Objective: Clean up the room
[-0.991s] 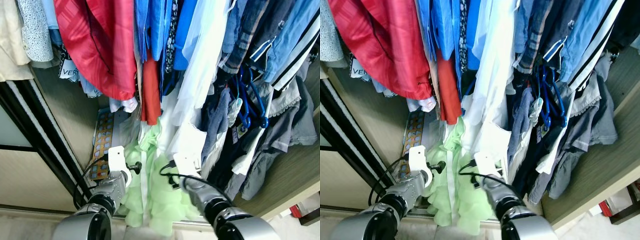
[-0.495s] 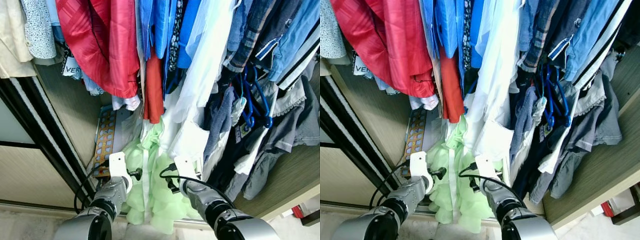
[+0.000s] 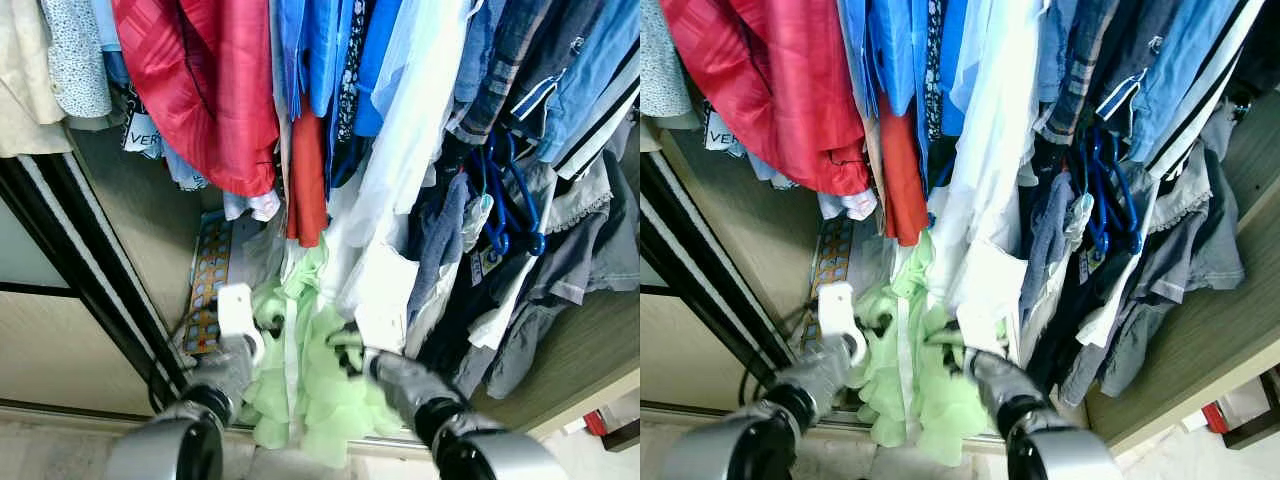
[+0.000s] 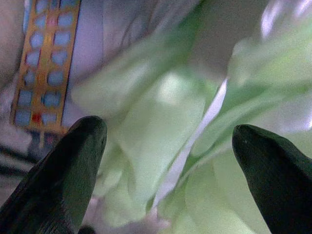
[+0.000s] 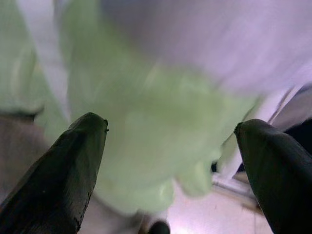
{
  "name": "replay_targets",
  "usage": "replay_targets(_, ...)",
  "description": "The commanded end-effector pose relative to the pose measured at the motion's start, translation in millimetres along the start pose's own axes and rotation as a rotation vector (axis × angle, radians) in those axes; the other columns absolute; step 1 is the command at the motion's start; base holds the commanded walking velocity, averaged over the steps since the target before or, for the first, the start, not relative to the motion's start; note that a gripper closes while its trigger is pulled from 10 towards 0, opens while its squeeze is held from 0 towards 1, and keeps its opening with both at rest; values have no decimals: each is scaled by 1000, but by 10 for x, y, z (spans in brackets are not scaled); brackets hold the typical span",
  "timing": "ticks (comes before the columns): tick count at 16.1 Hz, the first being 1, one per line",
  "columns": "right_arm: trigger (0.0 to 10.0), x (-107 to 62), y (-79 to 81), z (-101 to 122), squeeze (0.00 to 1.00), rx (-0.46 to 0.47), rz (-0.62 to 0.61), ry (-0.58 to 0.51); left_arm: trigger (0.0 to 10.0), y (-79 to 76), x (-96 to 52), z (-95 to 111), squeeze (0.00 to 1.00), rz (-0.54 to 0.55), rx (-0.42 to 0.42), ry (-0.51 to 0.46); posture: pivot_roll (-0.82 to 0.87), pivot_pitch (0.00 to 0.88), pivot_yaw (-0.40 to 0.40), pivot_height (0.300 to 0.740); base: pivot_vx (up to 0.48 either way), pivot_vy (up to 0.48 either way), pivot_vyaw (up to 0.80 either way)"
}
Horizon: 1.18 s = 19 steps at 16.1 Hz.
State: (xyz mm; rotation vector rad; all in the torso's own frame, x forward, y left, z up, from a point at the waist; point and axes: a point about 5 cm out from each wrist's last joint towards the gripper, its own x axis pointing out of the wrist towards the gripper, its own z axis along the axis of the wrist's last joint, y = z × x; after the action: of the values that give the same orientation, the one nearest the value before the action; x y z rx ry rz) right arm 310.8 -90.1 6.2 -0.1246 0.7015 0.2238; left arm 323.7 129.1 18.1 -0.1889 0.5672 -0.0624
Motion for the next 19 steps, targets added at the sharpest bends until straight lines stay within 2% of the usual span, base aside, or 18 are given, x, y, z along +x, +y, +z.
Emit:
replay_targets(1,10000,-1,-62,236,0,13,13,-81,10000,-24,12,210,0,-70,77,-88,-90,0,-17,740,0,0,0)
replay_targets(2,10000,-7,-92,337,0,-9,29,-117,10000,37,3,352,0,-82,93,-160,-91,0,-16,740,0,0,0)
replay_targets(3,10000,-12,-97,401,0,12,60,-134,10000,117,-13,483,0,-88,93,-214,-92,0,-14,740,0,0,0)
replay_targets(5,10000,-24,-94,477,0,32,125,-164,10000,256,-53,619,0,-122,83,-270,-90,0,-22,740,0,0,0)
replay_targets(7,10000,-42,-133,513,0,33,169,-196,10000,312,-94,645,0,-182,153,-299,-79,0,-29,740,0,0,0)
replay_targets(8,10000,-64,-159,537,0,71,213,-234,10000,342,-142,676,0,-232,215,-345,-72,0,-35,740,0,0,0)
replay_targets(9,10000,-70,-156,527,0,52,225,-238,10000,341,-157,677,0,-249,218,-362,-71,0,-35,740,0,0,0)
replay_targets(11,10000,-125,-158,534,0,30,226,-315,10000,297,-326,659,0,-323,234,-506,-63,0,-36,740,0,0,0)
replay_targets(12,10000,-153,-161,534,0,20,221,-344,10000,293,-384,630,0,-332,222,-527,-63,0,-35,740,0,0,0)
replay_targets(14,10000,-276,-226,427,0,21,116,-410,10000,407,-655,476,0,-295,208,-612,-69,0,-46,740,0,0,0)
replay_targets(15,10000,-329,-278,349,0,16,90,-433,10000,505,-747,349,0,-259,230,-589,-65,0,-57,740,0,0,0)
replay_targets(16,10000,-421,-504,243,0,-27,-59,-433,10000,733,-904,159,0,-190,305,-543,-57,0,-79,740,0,0,0)
replay_targets(18,10000,-494,-629,257,0,-47,-130,-444,10000,903,-1020,200,0,-98,272,-565,-60,0,-97,740,0,0,0)
replay_targets(19,10000,-531,-663,265,0,-60,-87,-417,10000,959,-1099,289,0,-64,242,-600,-62,0,-102,740,0,0,0)
